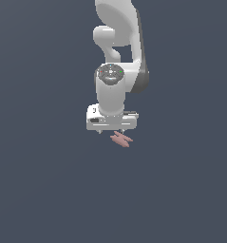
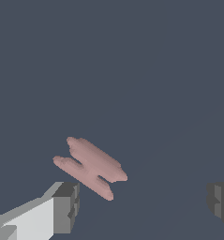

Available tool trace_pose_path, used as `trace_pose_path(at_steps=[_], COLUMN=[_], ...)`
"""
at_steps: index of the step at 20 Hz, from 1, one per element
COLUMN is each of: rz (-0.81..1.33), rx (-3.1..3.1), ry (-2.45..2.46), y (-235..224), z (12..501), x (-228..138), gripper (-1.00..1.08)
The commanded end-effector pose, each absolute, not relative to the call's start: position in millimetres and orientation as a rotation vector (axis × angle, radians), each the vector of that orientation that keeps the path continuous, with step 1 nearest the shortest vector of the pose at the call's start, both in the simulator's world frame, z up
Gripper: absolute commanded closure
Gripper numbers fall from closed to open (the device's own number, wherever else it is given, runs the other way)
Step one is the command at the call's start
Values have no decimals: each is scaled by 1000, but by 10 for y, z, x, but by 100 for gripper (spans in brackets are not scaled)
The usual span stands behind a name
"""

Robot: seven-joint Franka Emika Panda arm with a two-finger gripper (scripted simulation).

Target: Pick up the object and move it to a goal position.

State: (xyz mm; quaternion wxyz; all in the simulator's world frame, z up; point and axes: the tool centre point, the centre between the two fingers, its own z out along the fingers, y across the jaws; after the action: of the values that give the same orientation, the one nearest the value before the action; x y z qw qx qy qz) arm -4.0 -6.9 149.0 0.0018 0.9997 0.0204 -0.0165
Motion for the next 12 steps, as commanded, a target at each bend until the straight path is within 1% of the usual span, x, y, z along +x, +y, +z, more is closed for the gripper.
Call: trace_pose_path(at_steps=[1,12], rz=[-52,-47], rx=[3137,3121], ry=[70,291], y=[-68,-4], z=[1484,1349], x=[-42,-89], gripper=[-92,-92])
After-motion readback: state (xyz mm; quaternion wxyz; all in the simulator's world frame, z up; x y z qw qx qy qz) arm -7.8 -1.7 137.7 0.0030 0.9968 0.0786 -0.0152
